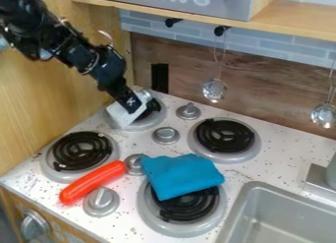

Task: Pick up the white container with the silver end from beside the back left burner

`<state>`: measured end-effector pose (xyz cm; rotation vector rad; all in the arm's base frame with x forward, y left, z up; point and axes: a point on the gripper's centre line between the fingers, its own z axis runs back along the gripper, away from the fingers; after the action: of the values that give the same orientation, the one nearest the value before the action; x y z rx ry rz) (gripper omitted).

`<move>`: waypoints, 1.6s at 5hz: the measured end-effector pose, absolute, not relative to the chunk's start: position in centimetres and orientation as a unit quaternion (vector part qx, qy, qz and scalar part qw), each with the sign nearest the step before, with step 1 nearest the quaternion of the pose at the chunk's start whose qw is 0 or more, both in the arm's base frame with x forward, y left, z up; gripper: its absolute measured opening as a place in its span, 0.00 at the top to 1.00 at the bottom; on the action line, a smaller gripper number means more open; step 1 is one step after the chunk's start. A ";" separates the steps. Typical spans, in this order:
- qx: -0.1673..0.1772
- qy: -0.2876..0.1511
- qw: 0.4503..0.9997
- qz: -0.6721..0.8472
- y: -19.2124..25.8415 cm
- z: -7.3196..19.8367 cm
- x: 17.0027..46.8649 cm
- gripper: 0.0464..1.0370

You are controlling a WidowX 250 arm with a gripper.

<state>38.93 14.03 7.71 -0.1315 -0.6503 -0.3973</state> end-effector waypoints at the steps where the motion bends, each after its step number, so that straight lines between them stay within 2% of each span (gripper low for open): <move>1: -0.108 -0.305 0.922 -0.212 13.2 6.0 38.5 0.38; 2: -0.140 -0.307 0.911 -0.238 13.8 3.8 37.8 0.38; 3: -0.149 -0.341 0.887 -0.273 14.7 3.2 37.4 0.38; 5: -0.142 -0.394 0.845 -0.334 15.3 3.8 36.8 0.38; 6: -0.167 -0.409 0.824 -0.355 14.5 3.3 36.7 0.38; 8: -0.187 -0.446 0.800 -0.356 13.3 5.1 38.2 0.38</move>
<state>38.16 13.33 5.11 -0.4022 -0.9558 -0.7638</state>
